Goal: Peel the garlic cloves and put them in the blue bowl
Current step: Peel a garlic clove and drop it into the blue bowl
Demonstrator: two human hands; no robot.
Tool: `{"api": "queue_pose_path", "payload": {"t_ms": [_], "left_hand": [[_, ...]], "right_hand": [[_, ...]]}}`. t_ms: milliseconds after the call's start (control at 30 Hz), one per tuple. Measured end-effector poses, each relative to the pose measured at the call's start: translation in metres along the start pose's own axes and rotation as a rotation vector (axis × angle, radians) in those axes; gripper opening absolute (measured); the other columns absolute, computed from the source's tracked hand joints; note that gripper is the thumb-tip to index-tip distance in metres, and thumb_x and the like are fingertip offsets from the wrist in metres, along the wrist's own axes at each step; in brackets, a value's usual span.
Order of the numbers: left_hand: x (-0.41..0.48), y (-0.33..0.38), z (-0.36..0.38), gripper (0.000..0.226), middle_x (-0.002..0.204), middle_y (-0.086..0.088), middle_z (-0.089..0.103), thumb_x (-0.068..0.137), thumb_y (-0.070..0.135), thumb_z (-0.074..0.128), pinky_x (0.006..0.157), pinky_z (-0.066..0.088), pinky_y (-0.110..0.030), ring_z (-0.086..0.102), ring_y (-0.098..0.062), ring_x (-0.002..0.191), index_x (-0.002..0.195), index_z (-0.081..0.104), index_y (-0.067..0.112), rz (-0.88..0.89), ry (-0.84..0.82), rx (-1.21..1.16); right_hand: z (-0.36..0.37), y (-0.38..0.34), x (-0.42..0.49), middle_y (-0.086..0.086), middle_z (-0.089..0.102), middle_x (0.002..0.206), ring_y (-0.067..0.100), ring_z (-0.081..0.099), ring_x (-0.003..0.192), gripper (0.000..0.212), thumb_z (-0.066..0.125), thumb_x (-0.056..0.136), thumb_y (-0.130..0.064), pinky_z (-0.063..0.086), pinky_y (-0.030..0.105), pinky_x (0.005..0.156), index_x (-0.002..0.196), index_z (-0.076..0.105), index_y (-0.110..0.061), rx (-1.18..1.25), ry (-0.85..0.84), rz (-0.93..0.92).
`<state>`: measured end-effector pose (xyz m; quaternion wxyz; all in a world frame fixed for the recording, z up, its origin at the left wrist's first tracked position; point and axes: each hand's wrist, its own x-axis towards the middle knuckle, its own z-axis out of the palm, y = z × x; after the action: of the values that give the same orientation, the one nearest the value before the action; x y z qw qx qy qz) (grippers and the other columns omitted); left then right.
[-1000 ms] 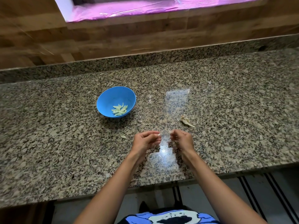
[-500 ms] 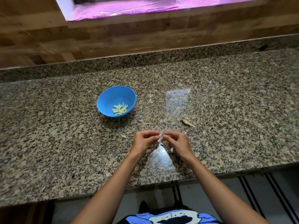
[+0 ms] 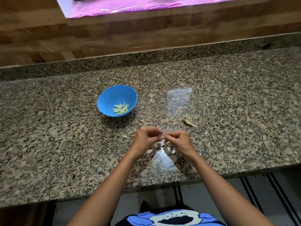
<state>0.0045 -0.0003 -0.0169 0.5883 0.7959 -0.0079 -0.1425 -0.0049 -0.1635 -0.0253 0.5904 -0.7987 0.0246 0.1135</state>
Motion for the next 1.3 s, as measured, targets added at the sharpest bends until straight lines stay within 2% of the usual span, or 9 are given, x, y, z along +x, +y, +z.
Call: {"api": "queue_pose_path", "payload": {"t_ms": [100,267,433,500,633,700,800,967,1300], "left_hand": [[-0.002,0.008,-0.007,0.024,0.085,-0.007,0.072,0.074,-0.006,0.070,0.068,0.054,-0.020,0.068,-0.014,0.076,0.096,0.069,0.002,-0.093,-0.046,-0.301],[-0.004,0.000,-0.002,0.027,0.092,-0.016,0.071,0.071,-0.006,0.066,0.069,0.058,-0.024,0.067,-0.023,0.077,0.098,0.067,-0.004,-0.314,-0.017,-0.746],[-0.009,-0.010,0.007,0.018,0.096,-0.021,0.070,0.081,-0.009,0.060,0.066,0.059,-0.024,0.068,-0.023,0.074,0.096,0.069,-0.002,-0.471,0.136,-0.710],[-0.009,-0.007,0.010,0.018,0.090,-0.017,0.071,0.082,-0.007,0.060,0.063,0.058,-0.024,0.069,-0.020,0.070,0.097,0.069,0.000,-0.474,0.184,-0.763],[-0.008,-0.001,0.011,0.017,0.082,-0.012,0.072,0.080,-0.010,0.061,0.065,0.056,-0.021,0.067,-0.020,0.072,0.090,0.069,0.001,-0.293,0.230,-0.715],[-0.008,0.002,0.012,0.017,0.076,-0.003,0.072,0.078,-0.010,0.064,0.066,0.053,-0.019,0.067,-0.013,0.071,0.085,0.070,0.004,-0.156,0.201,-0.532],[-0.007,0.001,0.009,0.017,0.081,-0.004,0.072,0.077,-0.008,0.066,0.070,0.053,-0.020,0.068,-0.013,0.077,0.087,0.070,0.005,-0.124,0.230,-0.504],[-0.005,-0.009,0.004,0.026,0.094,-0.010,0.072,0.077,-0.007,0.067,0.077,0.056,-0.027,0.069,-0.021,0.086,0.097,0.070,0.008,-0.180,0.213,-0.537],[-0.009,-0.012,0.008,0.026,0.095,-0.012,0.072,0.075,-0.009,0.069,0.075,0.056,-0.026,0.070,-0.022,0.087,0.099,0.069,0.000,-0.099,0.154,-0.454]], "right_hand": [[-0.002,-0.002,0.001,0.002,0.066,0.063,0.011,0.041,0.048,0.018,0.061,0.085,-0.013,0.030,0.020,0.044,0.076,0.069,0.002,0.293,-0.045,0.185],[0.007,-0.005,0.000,-0.001,0.064,0.067,0.009,0.047,0.056,0.009,0.063,0.083,-0.014,0.031,0.021,0.052,0.079,0.069,-0.010,0.584,-0.070,0.409],[0.014,0.006,0.003,-0.004,0.068,0.079,0.016,0.058,0.068,0.019,0.063,0.085,-0.027,0.043,0.023,0.053,0.099,0.072,-0.018,-0.628,0.114,-0.213],[0.021,0.002,-0.001,-0.005,0.069,0.082,0.018,0.062,0.076,0.016,0.064,0.084,-0.026,0.049,0.026,0.061,0.096,0.072,-0.018,-0.412,0.141,-0.163],[0.022,-0.013,-0.002,-0.001,0.068,0.066,0.010,0.051,0.056,0.012,0.063,0.085,-0.015,0.038,0.018,0.046,0.075,0.069,-0.011,0.606,0.043,0.440],[0.019,-0.006,0.001,0.000,0.068,0.065,0.007,0.050,0.051,0.013,0.061,0.086,-0.014,0.035,0.016,0.041,0.076,0.068,-0.009,0.562,0.068,0.508],[0.014,-0.001,-0.001,0.001,0.069,0.067,0.009,0.058,0.059,0.016,0.062,0.085,-0.015,0.042,0.019,0.051,0.075,0.070,-0.006,0.223,0.135,0.332],[0.014,-0.009,0.000,0.006,0.065,0.069,0.011,0.050,0.044,0.032,0.046,0.095,-0.023,0.034,0.017,0.038,0.088,0.065,0.001,0.323,0.018,0.374],[0.010,-0.009,-0.003,0.002,0.070,0.077,0.009,0.055,0.051,0.019,0.067,0.082,-0.024,0.038,0.015,0.040,0.091,0.071,-0.007,0.527,-0.139,0.477]]}}
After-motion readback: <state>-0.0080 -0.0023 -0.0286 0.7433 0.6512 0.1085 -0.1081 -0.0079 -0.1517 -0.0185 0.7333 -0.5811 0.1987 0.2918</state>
